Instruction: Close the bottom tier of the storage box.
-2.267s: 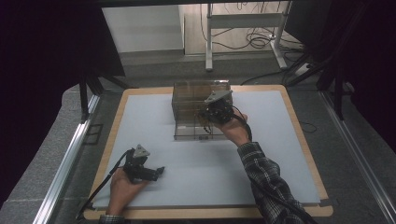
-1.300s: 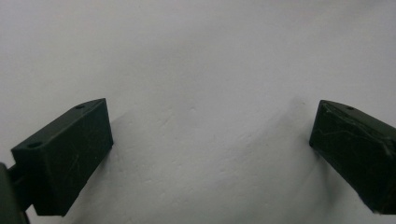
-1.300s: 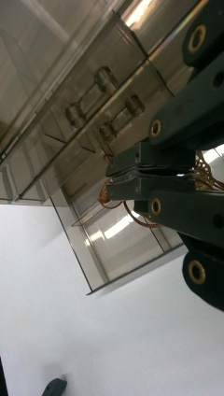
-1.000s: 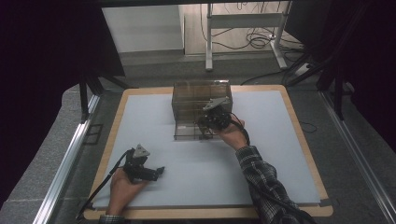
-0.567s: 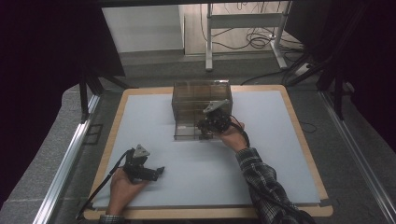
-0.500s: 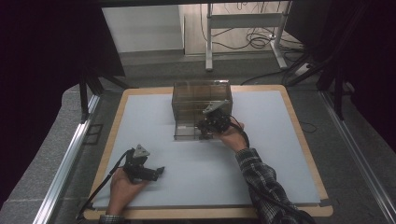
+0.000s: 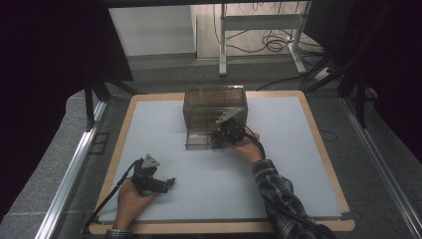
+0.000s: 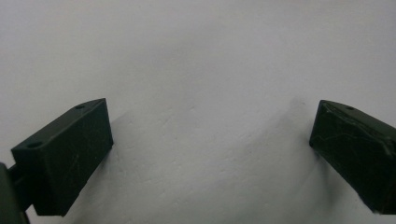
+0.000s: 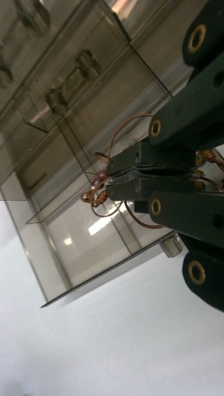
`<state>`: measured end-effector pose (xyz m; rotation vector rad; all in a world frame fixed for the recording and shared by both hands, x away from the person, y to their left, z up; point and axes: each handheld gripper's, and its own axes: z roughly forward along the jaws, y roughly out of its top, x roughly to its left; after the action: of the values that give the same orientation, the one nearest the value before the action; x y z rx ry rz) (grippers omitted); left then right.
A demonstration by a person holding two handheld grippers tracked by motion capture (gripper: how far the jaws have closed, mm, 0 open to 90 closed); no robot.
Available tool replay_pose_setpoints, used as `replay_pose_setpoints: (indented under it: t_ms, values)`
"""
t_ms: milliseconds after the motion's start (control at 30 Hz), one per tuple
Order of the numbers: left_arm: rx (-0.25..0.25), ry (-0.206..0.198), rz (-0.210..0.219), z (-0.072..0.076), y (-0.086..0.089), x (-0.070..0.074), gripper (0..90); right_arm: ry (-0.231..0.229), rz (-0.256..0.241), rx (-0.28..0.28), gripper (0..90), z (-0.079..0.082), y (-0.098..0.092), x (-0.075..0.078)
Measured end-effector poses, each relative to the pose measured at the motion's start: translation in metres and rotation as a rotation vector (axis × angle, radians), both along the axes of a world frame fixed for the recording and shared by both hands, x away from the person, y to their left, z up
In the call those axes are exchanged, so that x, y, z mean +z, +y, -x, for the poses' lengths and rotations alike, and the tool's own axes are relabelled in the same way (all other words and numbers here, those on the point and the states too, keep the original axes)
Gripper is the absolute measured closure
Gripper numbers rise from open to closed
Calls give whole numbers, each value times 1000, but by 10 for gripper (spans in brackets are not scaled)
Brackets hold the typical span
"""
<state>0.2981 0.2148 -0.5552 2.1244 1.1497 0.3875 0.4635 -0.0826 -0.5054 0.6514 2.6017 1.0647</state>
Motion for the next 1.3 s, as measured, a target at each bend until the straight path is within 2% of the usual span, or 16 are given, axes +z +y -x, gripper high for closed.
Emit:
replay_pose_setpoints:
  t_ms: [367,500,600,1000,1300]
  values:
    - [0,0,0,0,0,0,0,14,12,-11,859,-2,-1,-11]
    - [0,0,0,0,0,0,0,-8,51,-9,850,-2,-1,-13]
    - [0,0,0,0,0,0,0,1,36,-18,850,-1,-2,-14]
    - [0,0,0,0,0,0,0,-4,41,-32,801,-1,-3,-14]
    - [0,0,0,0,0,0,0,-26,25,-33,760,1,-4,-4]
